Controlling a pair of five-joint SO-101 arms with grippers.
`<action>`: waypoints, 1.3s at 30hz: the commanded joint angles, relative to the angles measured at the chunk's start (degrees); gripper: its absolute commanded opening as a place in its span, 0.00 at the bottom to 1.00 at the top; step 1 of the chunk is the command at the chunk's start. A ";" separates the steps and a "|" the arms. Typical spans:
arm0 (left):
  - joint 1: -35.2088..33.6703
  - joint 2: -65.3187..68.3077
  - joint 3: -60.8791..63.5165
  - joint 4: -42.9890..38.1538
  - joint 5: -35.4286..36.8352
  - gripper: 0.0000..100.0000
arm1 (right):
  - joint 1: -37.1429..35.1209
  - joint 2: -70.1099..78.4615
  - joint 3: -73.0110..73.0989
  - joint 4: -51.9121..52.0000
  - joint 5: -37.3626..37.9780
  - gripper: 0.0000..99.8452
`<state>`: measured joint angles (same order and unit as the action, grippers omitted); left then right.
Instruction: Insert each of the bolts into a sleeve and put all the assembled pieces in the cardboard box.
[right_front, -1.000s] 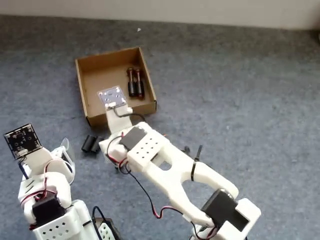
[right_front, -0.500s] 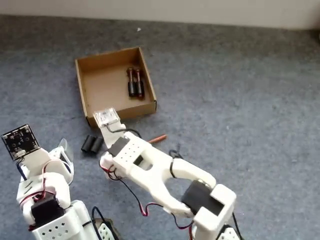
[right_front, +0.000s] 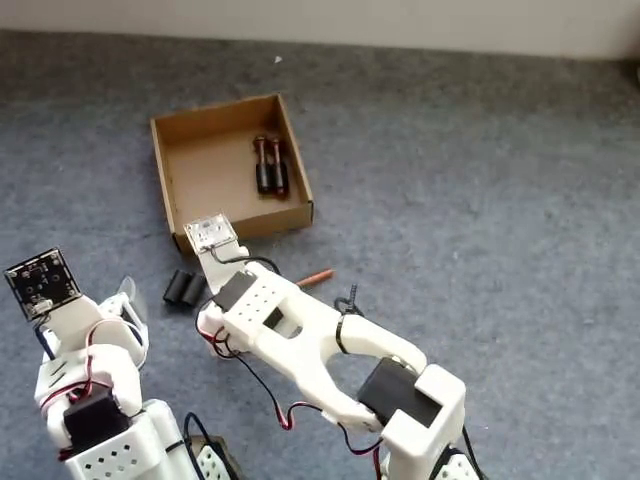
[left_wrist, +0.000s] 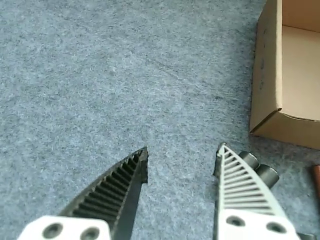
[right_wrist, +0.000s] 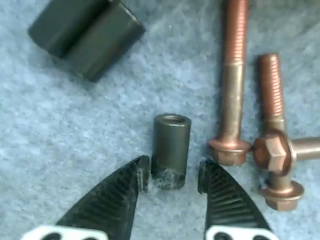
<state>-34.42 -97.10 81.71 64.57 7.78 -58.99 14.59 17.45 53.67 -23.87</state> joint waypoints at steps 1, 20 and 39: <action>-0.40 -0.48 -0.40 -1.23 0.70 0.23 | 0.66 0.31 -1.54 -1.36 2.64 0.09; -0.13 -0.40 -2.24 -1.23 -1.49 0.23 | 8.84 -45.49 14.99 12.18 10.20 0.00; 27.30 15.60 -20.62 10.99 -28.57 0.23 | 38.64 -68.88 47.25 -4.53 9.76 0.00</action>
<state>-8.48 -91.65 71.96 72.04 -14.64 -22.59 -52.57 63.25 54.81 -14.11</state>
